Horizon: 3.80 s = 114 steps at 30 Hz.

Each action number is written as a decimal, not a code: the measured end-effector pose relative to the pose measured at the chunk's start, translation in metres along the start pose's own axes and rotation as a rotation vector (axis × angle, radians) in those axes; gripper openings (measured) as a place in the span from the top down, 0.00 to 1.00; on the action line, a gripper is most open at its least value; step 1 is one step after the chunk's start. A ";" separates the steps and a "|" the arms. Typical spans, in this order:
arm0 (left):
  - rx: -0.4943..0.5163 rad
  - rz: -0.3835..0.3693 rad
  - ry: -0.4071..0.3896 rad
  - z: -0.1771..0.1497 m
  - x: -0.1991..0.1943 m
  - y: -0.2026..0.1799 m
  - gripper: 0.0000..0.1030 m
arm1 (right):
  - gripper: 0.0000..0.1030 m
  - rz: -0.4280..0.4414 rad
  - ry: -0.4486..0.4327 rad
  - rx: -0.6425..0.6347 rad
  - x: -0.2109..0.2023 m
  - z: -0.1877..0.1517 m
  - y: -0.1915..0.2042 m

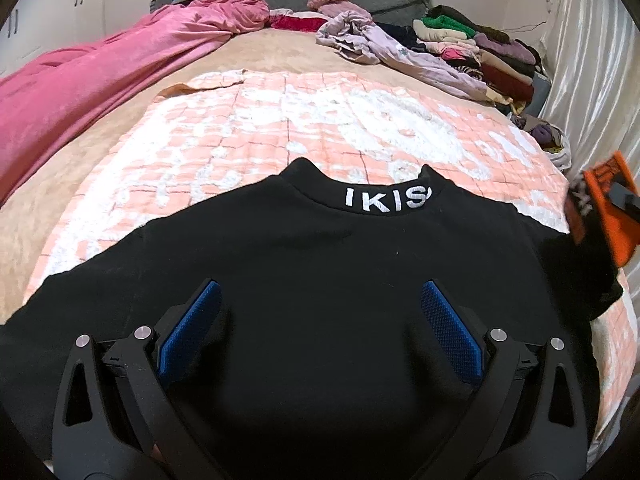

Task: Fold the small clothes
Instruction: 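Carry the sleeve with the right tool across the sweatshirt body and release, then grasp the orange cuff with the left tool and adjust it on the body, then release the cuff and move the left tool toward the other sleeve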

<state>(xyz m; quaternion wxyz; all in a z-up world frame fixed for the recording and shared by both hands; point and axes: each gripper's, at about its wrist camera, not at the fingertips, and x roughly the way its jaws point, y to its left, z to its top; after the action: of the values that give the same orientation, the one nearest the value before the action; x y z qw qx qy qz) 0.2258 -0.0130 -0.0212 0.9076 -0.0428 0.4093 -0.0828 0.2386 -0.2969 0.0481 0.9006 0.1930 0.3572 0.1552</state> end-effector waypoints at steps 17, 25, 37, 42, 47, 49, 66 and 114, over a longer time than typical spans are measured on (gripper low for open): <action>0.029 -0.074 0.053 -0.008 0.004 -0.002 0.09 | 0.90 0.085 0.152 -0.072 0.076 -0.018 0.071; -0.005 -0.133 0.058 -0.009 0.005 0.000 0.09 | 0.66 0.103 0.130 -0.080 0.073 -0.015 0.074; -0.098 -0.278 0.068 -0.014 0.022 -0.010 0.52 | 0.62 0.035 0.068 0.029 0.046 -0.021 0.026; -0.121 -0.311 0.035 -0.015 0.020 -0.011 0.91 | 0.62 -0.008 0.028 0.082 0.025 -0.026 0.002; -0.140 -0.314 -0.014 -0.010 -0.001 0.003 0.92 | 0.62 -0.049 -0.004 0.127 0.008 -0.029 -0.020; -0.148 -0.297 -0.044 -0.007 -0.012 0.010 0.92 | 0.62 -0.058 -0.009 0.136 0.003 -0.031 -0.025; -0.150 -0.146 -0.049 -0.025 -0.033 0.060 0.91 | 0.62 -0.101 0.055 0.055 0.027 -0.052 -0.011; -0.033 -0.055 -0.023 -0.040 -0.037 0.052 0.37 | 0.33 -0.270 0.151 -0.162 0.046 -0.090 0.012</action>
<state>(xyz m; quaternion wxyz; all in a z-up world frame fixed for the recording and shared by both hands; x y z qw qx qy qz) 0.1777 0.0448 -0.0283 0.9088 -0.0701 0.3987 -0.1005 0.2055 -0.2461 -0.0340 0.8965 0.0576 0.4328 0.0751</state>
